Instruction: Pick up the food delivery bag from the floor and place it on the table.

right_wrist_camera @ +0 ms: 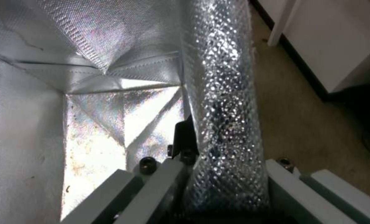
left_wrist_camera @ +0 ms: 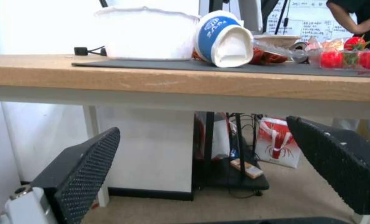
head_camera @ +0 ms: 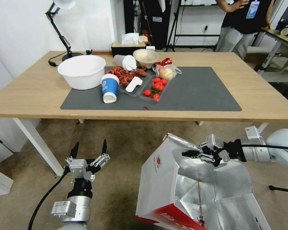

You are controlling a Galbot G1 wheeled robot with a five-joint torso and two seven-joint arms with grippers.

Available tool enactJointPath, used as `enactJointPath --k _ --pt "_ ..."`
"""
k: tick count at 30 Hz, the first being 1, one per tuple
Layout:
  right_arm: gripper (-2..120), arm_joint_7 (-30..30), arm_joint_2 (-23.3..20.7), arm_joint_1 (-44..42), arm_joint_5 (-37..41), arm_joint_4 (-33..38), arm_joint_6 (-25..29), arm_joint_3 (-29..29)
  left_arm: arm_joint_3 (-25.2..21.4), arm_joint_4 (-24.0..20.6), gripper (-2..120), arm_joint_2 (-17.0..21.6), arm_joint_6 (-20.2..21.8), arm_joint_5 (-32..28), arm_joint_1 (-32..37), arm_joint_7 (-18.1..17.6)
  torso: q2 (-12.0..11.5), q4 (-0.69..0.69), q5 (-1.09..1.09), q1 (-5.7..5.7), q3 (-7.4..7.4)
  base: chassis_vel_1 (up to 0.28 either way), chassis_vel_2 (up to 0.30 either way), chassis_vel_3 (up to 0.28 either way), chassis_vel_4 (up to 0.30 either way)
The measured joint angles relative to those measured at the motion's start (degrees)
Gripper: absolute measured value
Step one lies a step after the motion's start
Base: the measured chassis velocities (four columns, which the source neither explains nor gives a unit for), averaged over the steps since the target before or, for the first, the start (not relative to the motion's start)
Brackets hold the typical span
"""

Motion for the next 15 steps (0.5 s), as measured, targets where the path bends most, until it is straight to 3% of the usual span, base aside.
enactJointPath --k 15 --pt "0 -0.1 0.0 0.0 0.0 0.1 0.0 0.0 0.0 0.0 100 0.0 0.0 -0.1 0.0 0.1 3.4 0.0 0.0 1.37 2.01 0.0 0.0 0.0 0.0"
